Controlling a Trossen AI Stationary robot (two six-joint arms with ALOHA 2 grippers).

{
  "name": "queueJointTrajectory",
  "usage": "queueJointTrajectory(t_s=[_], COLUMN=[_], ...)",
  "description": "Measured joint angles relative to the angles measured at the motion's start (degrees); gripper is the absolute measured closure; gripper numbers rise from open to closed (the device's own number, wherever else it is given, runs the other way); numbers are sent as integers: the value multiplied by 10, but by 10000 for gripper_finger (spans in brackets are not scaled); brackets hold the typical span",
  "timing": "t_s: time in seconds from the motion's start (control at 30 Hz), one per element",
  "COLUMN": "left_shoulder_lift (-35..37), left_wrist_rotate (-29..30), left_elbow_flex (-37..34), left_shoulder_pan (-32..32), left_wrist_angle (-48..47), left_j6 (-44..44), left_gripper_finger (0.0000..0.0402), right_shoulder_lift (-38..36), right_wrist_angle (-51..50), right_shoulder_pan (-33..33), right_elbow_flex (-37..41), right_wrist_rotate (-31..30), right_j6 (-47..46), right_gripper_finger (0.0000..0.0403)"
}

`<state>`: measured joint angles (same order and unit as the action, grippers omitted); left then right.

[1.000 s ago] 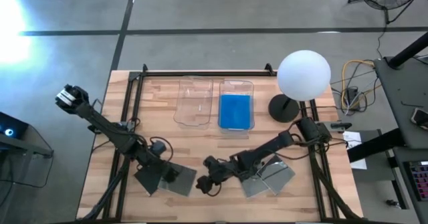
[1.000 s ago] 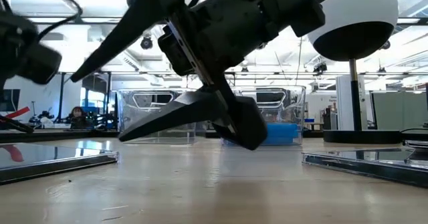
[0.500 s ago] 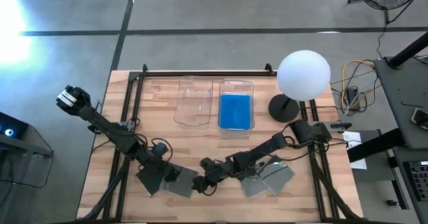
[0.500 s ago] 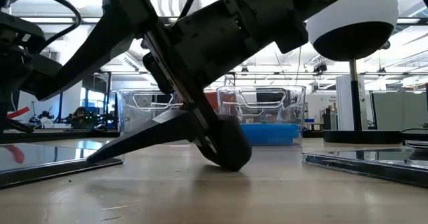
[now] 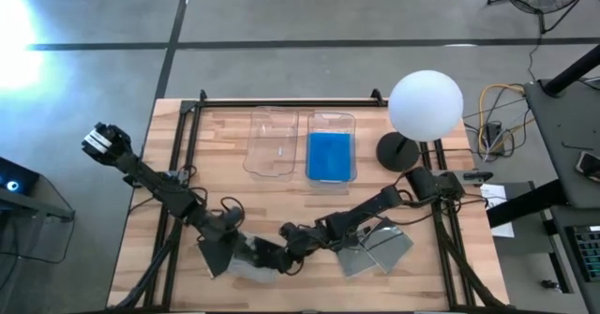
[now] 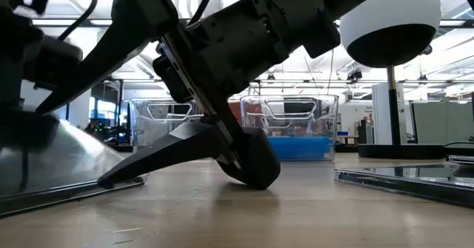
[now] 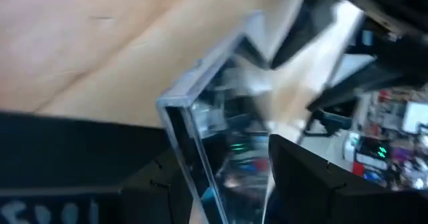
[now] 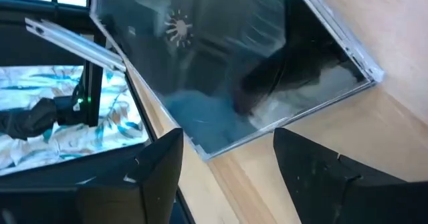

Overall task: Pick & place jewel cases by type
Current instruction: Put the black cd case into the left transparent bin

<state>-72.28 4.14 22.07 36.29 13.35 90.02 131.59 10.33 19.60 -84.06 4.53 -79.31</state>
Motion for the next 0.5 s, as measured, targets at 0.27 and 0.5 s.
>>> queueJointTrajectory(t_s=[0.27, 0.5], left_shoulder_lift=[1, 1], left_wrist_rotate=[5, -6], left_elbow_flex=[1, 1], left_shoulder_pan=[-2, -2], left_wrist_angle=[50, 11], left_j6=[-8, 6], left_gripper_finger=[238, 266], right_shoulder_lift=[0, -3], right_wrist_angle=[-2, 5], right_shoulder_pan=[-4, -4], right_elbow_flex=[0, 2], right_wrist_rotate=[1, -3], right_j6=[5, 11], right_gripper_finger=[174, 174])
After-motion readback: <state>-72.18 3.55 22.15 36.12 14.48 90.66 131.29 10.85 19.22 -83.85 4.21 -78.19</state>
